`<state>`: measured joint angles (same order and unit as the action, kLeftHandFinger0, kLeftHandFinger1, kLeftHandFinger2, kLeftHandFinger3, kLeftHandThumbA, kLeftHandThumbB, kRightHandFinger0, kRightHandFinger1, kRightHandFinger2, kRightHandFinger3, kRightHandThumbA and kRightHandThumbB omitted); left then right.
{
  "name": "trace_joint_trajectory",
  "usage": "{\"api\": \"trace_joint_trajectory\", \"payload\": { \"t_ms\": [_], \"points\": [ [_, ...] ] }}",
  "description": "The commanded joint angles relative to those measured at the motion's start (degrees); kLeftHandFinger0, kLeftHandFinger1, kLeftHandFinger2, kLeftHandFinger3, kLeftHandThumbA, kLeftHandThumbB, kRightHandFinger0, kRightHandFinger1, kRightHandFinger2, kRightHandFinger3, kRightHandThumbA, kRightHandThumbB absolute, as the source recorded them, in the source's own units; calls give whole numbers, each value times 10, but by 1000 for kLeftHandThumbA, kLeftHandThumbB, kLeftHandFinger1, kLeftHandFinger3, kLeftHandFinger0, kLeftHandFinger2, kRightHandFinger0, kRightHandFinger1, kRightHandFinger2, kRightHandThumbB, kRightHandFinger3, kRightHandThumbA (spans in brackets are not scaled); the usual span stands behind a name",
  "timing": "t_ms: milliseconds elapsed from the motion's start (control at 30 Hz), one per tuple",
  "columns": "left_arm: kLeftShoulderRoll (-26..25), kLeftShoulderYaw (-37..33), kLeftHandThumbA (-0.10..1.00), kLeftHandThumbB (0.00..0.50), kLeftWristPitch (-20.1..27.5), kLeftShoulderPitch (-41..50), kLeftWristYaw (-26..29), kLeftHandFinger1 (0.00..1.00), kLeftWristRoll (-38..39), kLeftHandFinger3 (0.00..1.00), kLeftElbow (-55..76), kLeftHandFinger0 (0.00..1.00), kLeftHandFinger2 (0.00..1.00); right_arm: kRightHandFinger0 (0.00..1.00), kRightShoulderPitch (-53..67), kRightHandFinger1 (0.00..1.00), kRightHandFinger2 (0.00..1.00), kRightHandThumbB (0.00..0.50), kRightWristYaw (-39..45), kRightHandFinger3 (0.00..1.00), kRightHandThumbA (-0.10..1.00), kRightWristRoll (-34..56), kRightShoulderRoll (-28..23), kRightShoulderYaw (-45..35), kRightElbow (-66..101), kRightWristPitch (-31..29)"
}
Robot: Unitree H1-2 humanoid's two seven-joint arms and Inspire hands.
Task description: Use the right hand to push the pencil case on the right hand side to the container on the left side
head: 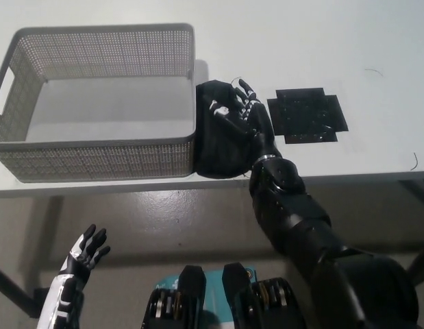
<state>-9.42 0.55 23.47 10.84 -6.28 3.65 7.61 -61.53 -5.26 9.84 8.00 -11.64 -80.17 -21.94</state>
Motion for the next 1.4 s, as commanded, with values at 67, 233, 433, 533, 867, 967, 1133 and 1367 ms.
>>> {"api": "trace_joint_trajectory", "payload": {
  "t_ms": [67,233,433,533,867,967,1133,1367],
  "points": [
    [-9,1,1000,260,12,6,-8,1000,0,1000,14,1000,1000,1000,-27,1000,1000,375,-82,1000,1000,-91,-32,81,17,13],
    [-7,-2,1000,259,14,4,-9,1000,0,1000,13,1000,1000,1000,-37,1000,1000,418,-242,1000,1000,-263,-83,260,32,44],
    [-6,-7,1000,262,10,4,-11,1000,-2,1000,19,1000,1000,1000,-46,1000,1000,398,-258,1000,1000,-253,-113,278,59,47],
    [-8,-5,1000,265,9,2,-12,1000,0,1000,20,1000,1000,1000,-44,1000,1000,432,-256,1000,1000,-243,-126,279,65,43],
    [-7,-7,1000,260,10,3,-16,1000,3,1000,21,1000,1000,1000,55,1000,1000,407,-210,1000,1000,-213,-154,230,273,40],
    [-12,-3,1000,256,11,-6,-17,1000,7,1000,18,1000,1000,1000,149,1000,1000,382,-165,1000,1000,-185,-164,214,463,46],
    [-17,6,1000,270,0,-14,-12,1000,3,1000,20,1000,1000,1000,291,1000,1000,442,-121,1000,1000,-113,-160,209,688,46],
    [-29,19,1000,293,-3,-43,-11,1000,11,1000,9,1000,1000,1000,485,1000,1000,324,-116,1000,1000,-111,-169,231,834,11]
  ]
}}
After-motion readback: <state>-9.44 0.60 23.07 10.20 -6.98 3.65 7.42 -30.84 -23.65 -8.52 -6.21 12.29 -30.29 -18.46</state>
